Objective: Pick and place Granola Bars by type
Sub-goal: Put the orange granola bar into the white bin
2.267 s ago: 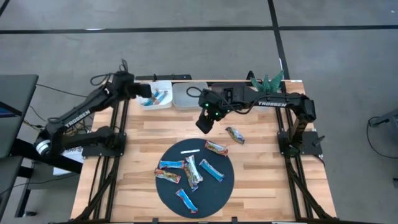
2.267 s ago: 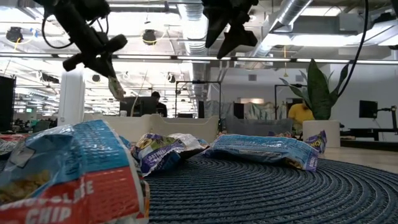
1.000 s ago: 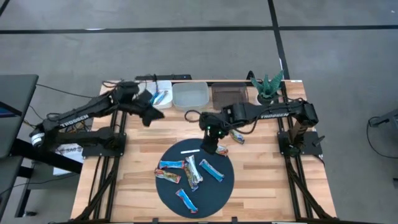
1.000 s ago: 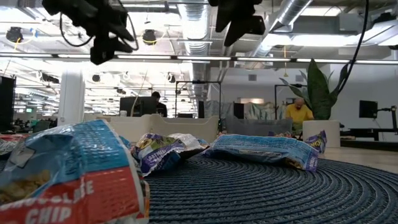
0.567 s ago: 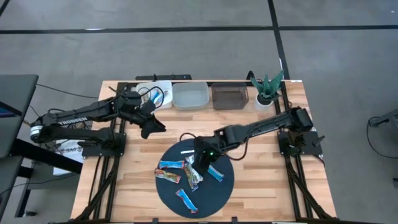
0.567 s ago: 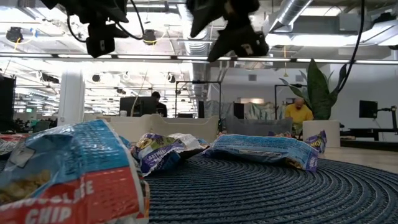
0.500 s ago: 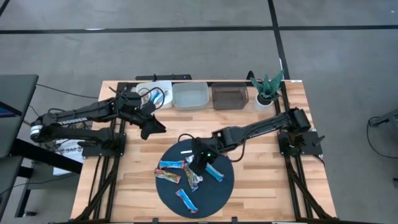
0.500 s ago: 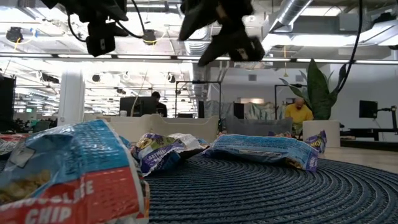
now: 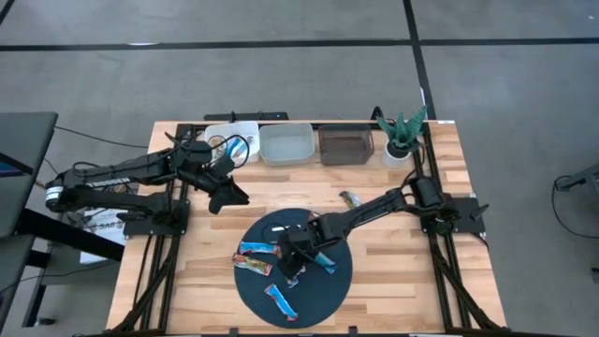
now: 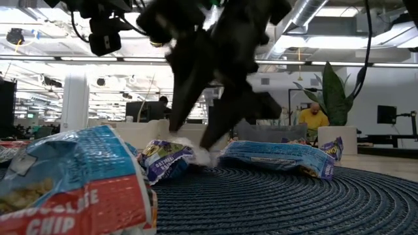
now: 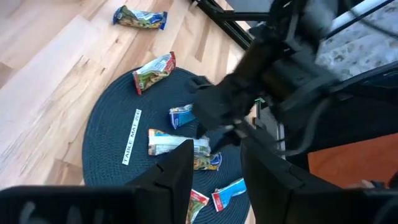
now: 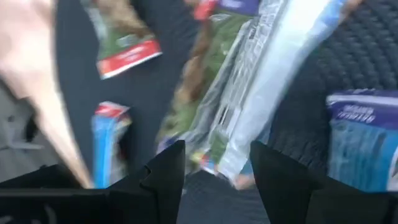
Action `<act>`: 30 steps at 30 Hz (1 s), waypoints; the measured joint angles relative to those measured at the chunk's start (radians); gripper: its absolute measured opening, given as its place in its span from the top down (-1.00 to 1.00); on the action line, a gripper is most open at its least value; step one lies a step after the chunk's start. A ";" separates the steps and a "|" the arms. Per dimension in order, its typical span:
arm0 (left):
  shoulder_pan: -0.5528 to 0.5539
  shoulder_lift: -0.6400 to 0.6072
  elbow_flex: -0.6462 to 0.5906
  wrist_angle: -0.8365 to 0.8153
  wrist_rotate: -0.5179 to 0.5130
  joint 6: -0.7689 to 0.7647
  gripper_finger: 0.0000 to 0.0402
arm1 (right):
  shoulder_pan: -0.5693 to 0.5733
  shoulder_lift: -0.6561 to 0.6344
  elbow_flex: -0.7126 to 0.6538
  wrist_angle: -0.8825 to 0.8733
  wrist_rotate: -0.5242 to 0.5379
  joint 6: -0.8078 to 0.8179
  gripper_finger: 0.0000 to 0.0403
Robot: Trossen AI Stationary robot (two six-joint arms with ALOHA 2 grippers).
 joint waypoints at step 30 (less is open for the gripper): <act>0.000 -0.079 0.000 -0.006 -0.008 -0.006 0.39 | -0.041 0.016 0.002 -0.062 0.112 -0.004 0.75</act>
